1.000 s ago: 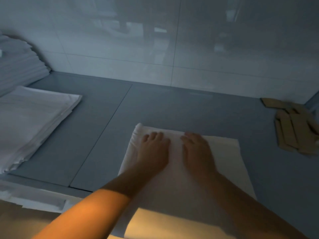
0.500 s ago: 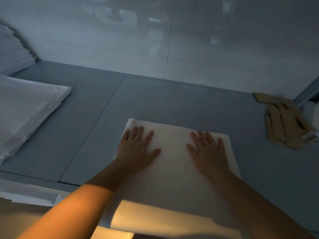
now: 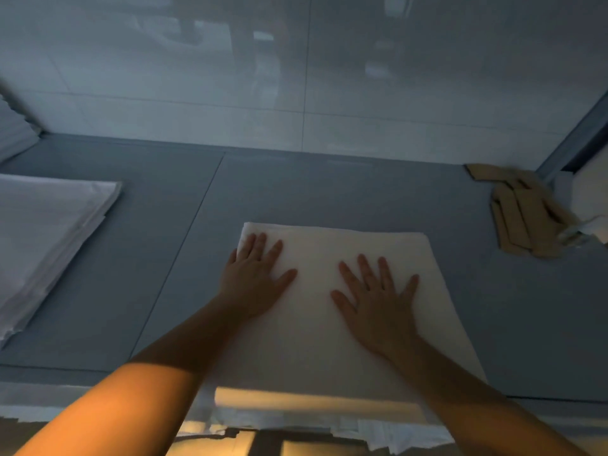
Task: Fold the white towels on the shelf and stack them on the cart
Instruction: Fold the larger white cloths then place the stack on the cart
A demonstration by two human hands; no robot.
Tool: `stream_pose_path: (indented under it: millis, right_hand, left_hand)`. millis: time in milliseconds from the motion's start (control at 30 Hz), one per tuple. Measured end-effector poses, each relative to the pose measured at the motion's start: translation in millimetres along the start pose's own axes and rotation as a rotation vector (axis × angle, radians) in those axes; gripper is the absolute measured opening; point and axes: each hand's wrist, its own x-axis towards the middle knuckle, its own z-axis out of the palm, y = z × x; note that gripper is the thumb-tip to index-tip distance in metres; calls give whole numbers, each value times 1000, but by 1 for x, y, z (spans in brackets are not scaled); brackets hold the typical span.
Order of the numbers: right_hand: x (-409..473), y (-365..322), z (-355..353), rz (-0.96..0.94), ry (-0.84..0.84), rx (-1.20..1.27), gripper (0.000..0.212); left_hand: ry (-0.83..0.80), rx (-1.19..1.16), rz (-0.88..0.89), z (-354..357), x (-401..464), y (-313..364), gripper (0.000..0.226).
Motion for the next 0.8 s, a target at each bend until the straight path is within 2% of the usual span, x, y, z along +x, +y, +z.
stream_pose_path:
  millis: [267,333,433,500,567,633,733,800]
  right_hand:
    - [71,5,-2,-31,1,34,66]
    - [75,6,-2,-42,-3,18,66]
    - [77,5,-8,-14,-74,13,62]
    - [73,-3,-17,35,-161,39,60]
    - [60,-24,-22,53,-215,94,58]
    - [33,-55,-17,-15,-223,132,57]
    - [-16,-101,-2,-141,-61,107,52]
    - [-30,-115,0,-156,32,99,50]
  left_hand:
    - [-38,36,-2,-20,44,-2,70]
    - [-118,22,27,-24,25,-3,75]
    - [-217,51,95,-18,-26,-2,94]
    - [-178,38,106,-14,-50,0,95]
    - [-78,30,89,-11,-59,3,85]
    - [23,0,83,-9,-64,5,72]
    - [104,-68,88,-5,-67,4,59]
    - [137,-68,80,-4,-68,3,55]
